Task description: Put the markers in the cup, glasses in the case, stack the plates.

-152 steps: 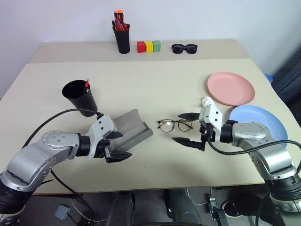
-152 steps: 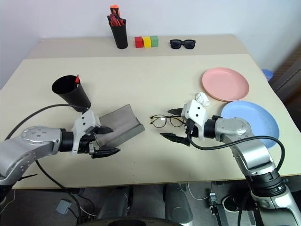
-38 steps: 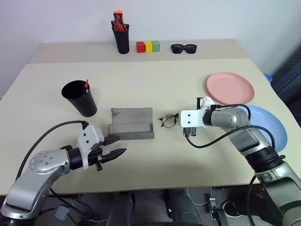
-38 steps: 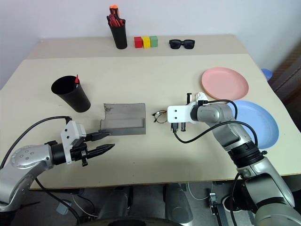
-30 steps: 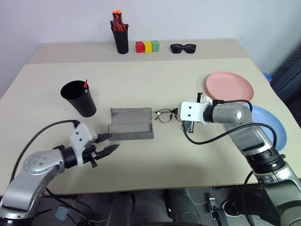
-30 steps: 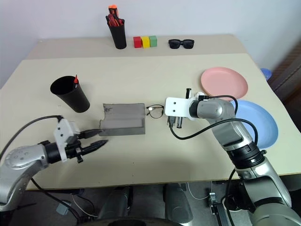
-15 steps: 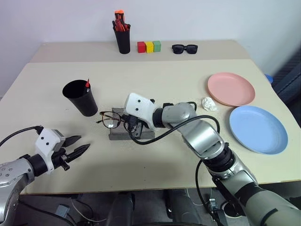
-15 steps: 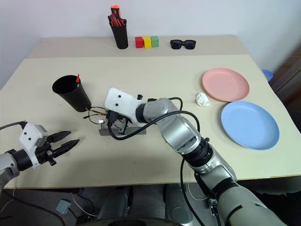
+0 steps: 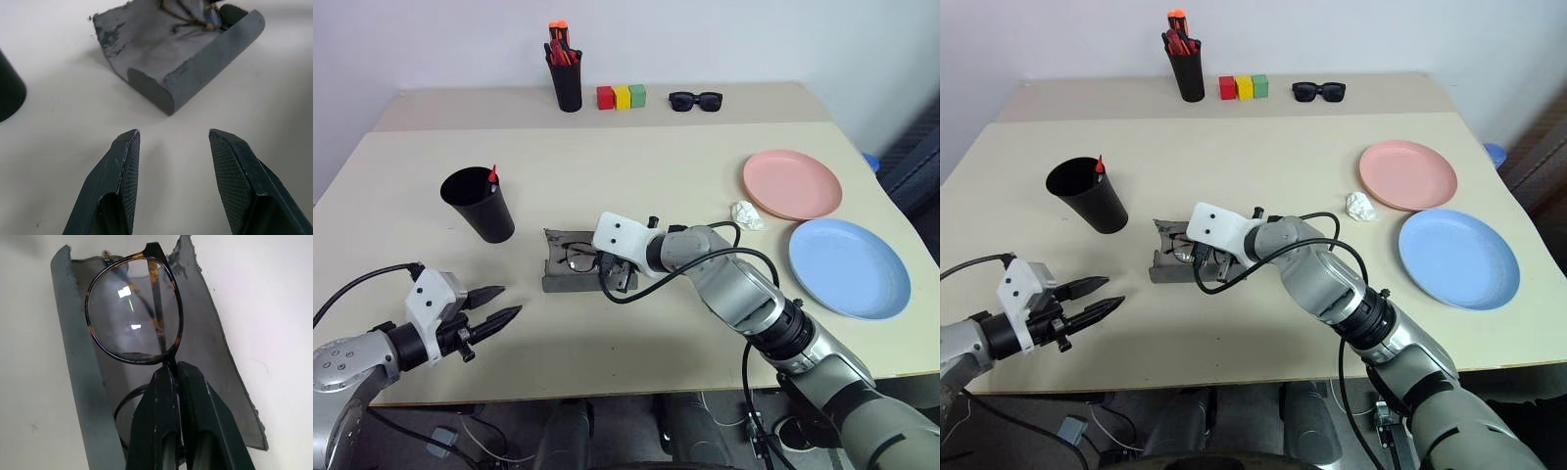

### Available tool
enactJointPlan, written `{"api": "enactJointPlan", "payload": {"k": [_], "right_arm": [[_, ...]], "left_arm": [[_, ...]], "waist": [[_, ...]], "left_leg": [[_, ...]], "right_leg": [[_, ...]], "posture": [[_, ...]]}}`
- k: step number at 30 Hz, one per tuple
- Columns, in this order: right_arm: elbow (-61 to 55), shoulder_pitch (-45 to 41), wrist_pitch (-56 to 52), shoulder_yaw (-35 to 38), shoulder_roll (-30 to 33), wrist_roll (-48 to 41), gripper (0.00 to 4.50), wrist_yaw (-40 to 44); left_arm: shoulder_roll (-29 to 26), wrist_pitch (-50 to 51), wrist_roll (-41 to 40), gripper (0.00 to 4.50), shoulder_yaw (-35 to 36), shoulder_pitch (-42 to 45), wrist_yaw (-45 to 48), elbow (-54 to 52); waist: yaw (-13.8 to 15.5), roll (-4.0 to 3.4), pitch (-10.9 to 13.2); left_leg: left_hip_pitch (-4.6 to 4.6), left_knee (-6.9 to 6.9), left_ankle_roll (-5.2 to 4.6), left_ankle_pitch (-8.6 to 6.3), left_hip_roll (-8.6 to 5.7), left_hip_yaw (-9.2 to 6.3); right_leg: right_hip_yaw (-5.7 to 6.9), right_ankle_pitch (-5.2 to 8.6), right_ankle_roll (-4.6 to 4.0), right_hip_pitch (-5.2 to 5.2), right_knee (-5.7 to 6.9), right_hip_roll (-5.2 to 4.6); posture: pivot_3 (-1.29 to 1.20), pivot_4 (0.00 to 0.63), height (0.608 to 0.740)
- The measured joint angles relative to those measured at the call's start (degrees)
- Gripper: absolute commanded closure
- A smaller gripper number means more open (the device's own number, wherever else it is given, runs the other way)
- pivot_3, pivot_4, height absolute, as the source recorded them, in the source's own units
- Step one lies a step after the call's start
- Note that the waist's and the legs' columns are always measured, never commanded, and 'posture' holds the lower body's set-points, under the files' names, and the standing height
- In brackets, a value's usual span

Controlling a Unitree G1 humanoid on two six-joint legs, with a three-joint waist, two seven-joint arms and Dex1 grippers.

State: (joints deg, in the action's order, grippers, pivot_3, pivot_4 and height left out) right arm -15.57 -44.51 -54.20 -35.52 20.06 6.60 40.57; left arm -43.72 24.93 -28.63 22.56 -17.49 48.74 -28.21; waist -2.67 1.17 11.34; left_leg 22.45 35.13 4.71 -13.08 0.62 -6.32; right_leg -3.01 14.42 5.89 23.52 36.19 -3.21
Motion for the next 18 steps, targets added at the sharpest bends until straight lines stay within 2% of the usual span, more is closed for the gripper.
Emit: {"api": "enactJointPlan", "payload": {"k": [1,2,8,9,12,15,18], "right_arm": [[0.17,-0.02,0.07,0.0,-0.23,0.03,3.86,-0.26],[0.36,-0.12,0.07,0.01,-0.46,-0.03,3.65,-0.36],[0.28,-0.27,0.02,1.18,-0.36,-0.89,0.66,0.01],[-0.05,-0.27,0.02,1.79,-0.37,-1.27,0.66,0.09],[-1.32,-0.24,0.39,3.97,0.26,-2.58,0.63,0.54],[-4.52,-0.03,1.69,6.98,1.98,-4.66,0.63,2.03],[-7.59,2.82,5.16,11.13,6.47,-6.28,0.63,3.69]], "left_arm": [[-0.01,0.18,0.0,2.24,-0.31,0.27,-0.19,0.0],[-0.01,0.62,0.01,2.24,-0.66,0.39,-0.29,-0.01],[0.0,1.39,-0.23,2.24,-1.35,1.14,-1.12,-0.18],[0.0,1.7,-0.3,2.24,-1.35,1.51,-1.34,-0.19],[0.67,3.51,-2.1,3.08,-1.31,3.52,-2.48,-0.16],[1.15,7.6,-5.89,4.47,-1.4,7.96,-4.24,-0.23],[1.12,11.56,-8.01,4.47,-4.23,15.19,-6.73,-1.66]], "waist": [[0.0,0.0,0.0],[0.0,0.0,0.0],[0.01,0.0,0.0],[0.01,0.0,0.0],[0.08,-0.01,0.0],[0.28,0.0,0.0],[0.43,0.04,-0.02]], "left_leg": [[0.0,0.0,0.0,0.0,0.0,0.0],[0.0,0.0,0.0,0.0,0.0,0.0],[0.0,0.0,0.0,0.0,0.0,0.0],[0.0,0.0,0.0,0.0,0.0,0.0],[0.01,0.0,0.0,0.0,0.0,0.0],[0.04,0.02,0.0,0.0,-0.01,-0.03],[0.03,0.03,0.0,0.0,-0.04,-0.03]], "right_leg": [[0.0,0.0,0.0,0.0,0.0,0.0],[0.0,0.0,0.0,0.0,0.0,0.0],[0.0,0.0,0.0,0.0,0.0,0.0],[0.0,0.0,0.0,0.0,0.0,0.0],[0.0,0.0,0.0,0.0,0.0,0.0],[0.02,-0.01,0.02,-0.03,-0.02,0.0],[0.02,-0.01,0.04,-0.12,-0.08,-0.02]], "posture": [[0.0,0.15,0.74],[0.0,0.15,0.74],[0.0,0.15,0.74],[0.0,0.15,0.74],[0.0,0.15,0.74],[0.0,0.15,0.74],[0.0,0.15,0.74]]}}
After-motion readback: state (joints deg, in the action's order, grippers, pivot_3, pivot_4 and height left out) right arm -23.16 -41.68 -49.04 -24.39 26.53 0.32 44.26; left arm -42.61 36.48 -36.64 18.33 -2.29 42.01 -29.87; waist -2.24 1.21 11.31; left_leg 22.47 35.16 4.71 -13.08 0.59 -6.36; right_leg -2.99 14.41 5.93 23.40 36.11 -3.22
